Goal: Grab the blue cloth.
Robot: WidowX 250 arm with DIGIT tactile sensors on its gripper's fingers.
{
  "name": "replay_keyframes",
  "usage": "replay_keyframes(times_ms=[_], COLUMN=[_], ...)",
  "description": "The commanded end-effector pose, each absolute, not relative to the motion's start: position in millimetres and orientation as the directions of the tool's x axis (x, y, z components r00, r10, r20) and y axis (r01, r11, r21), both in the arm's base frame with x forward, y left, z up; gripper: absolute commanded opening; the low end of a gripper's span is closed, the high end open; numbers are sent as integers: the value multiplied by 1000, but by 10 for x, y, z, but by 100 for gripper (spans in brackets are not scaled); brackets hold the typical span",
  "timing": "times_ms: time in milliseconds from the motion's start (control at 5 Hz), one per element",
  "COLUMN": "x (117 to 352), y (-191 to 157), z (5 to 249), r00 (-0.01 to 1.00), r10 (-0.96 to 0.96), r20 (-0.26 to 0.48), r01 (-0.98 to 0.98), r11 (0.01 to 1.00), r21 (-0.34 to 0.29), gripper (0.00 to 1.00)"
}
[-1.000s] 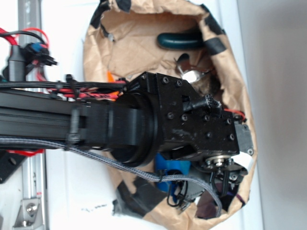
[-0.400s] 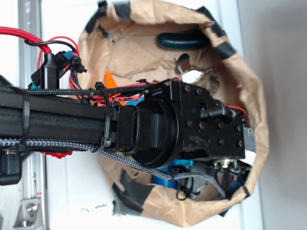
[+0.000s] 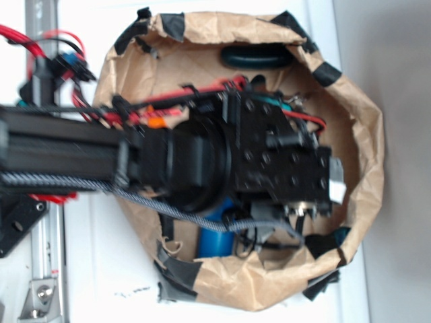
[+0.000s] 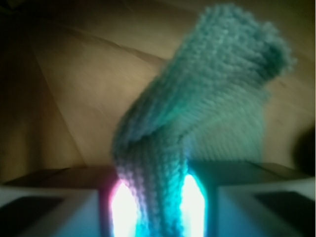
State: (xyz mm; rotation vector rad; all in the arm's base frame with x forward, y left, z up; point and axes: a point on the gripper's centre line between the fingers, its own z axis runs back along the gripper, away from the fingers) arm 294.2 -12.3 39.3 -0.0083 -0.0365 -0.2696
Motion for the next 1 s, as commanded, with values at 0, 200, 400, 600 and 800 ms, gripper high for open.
replay_keyframes(times_ms=[0, 200, 400, 600, 800], x=[2860, 2725, 2613, 2539, 2562], y=[32, 78, 108, 181, 103], z=[846, 1265, 1778, 2027, 2040], r00=[965, 957, 982, 989, 981], r10=[-218, -205, -140, -107, -164], r20=[143, 204, 129, 107, 107], r01=[218, 206, 124, 101, 143], r11=[976, 978, 985, 993, 973], r21=[19, 14, 123, 55, 183], gripper=[0, 0, 0, 0, 0])
